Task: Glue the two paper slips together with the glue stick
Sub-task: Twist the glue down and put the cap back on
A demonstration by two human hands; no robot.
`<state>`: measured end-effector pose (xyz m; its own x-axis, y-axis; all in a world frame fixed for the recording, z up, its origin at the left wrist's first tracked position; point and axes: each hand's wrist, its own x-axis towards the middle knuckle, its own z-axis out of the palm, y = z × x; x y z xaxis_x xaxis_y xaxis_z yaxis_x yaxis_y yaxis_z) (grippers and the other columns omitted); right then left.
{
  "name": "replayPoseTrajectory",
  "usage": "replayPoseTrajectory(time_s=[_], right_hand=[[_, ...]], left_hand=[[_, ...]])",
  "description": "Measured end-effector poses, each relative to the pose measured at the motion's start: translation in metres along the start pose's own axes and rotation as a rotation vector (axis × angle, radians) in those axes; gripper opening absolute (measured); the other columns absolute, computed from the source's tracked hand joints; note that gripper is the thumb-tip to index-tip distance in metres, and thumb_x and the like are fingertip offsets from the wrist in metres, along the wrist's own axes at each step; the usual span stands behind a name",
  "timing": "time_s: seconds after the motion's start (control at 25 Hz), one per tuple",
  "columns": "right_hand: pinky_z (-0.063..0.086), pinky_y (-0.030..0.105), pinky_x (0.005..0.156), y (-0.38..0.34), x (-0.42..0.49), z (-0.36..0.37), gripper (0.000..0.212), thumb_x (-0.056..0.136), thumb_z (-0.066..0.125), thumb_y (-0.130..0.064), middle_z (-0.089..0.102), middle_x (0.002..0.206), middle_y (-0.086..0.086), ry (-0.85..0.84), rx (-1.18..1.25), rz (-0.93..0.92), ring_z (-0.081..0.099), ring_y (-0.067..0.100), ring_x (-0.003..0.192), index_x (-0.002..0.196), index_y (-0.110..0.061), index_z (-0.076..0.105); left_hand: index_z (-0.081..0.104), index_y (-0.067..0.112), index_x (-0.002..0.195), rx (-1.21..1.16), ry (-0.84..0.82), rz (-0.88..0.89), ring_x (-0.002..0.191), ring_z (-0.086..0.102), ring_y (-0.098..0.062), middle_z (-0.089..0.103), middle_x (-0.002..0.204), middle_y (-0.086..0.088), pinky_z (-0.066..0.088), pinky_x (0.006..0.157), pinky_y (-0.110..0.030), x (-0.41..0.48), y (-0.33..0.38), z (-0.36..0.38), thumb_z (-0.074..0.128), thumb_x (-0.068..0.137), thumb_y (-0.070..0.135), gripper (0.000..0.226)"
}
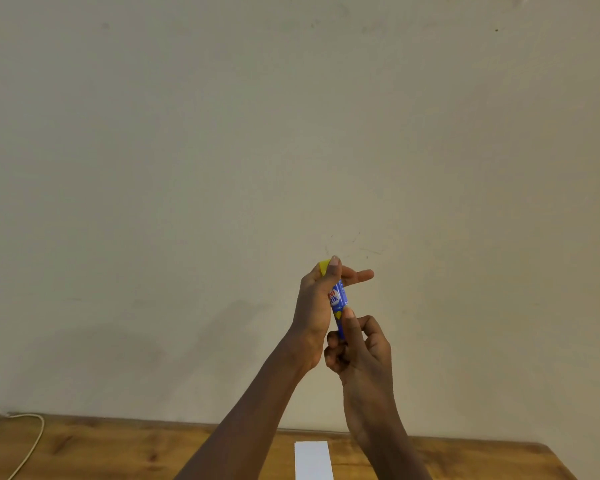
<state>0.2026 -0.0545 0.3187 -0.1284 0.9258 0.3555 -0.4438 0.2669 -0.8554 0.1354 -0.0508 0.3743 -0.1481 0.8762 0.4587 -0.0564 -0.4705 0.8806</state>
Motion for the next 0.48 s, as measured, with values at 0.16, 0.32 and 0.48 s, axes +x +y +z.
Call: replayPoseTrajectory(time_s=[0.16, 0.32, 0.48], right_hand=[[0.038, 0.015, 0.038, 0.005, -0.002, -0.003, 0.021, 0.086, 0.047, -0.030, 0.049, 0.038, -0.006, 0.015, -0.001, 0.008, 0.042, 0.008, 0.036, 0.076, -0.012, 0.051], [0.036, 0.018, 0.039, 0.014, -0.002, -0.008, 0.027, 0.084, 0.047, -0.032, 0.046, 0.038, -0.006, 0.019, 0.028, -0.002, 0.039, 0.007, 0.037, 0.074, -0.008, 0.051], [0.039, 0.016, 0.040, 0.022, 0.006, -0.016, 0.024, 0.089, 0.044, -0.027, 0.051, 0.040, -0.006, -0.032, -0.089, -0.012, 0.044, 0.007, 0.037, 0.075, -0.009, 0.051]], left_hand=[[0.050, 0.010, 0.071, -0.048, 0.014, -0.022, 0.106, 0.061, -0.016, 0.066, 0.103, -0.014, 0.033, 0.103, -0.027, -0.001, -0.009, 0.000, 0.029, 0.096, 0.025, 0.036], [0.051, 0.010, 0.071, -0.076, 0.040, -0.079, 0.076, 0.067, 0.003, 0.068, 0.100, -0.015, 0.047, 0.073, -0.008, -0.003, -0.020, 0.003, 0.031, 0.095, 0.029, 0.036], [0.052, 0.008, 0.075, -0.039, 0.015, -0.067, 0.085, 0.067, -0.005, 0.068, 0.105, -0.016, 0.040, 0.101, -0.029, 0.001, -0.026, 0.001, 0.030, 0.095, 0.030, 0.036]])
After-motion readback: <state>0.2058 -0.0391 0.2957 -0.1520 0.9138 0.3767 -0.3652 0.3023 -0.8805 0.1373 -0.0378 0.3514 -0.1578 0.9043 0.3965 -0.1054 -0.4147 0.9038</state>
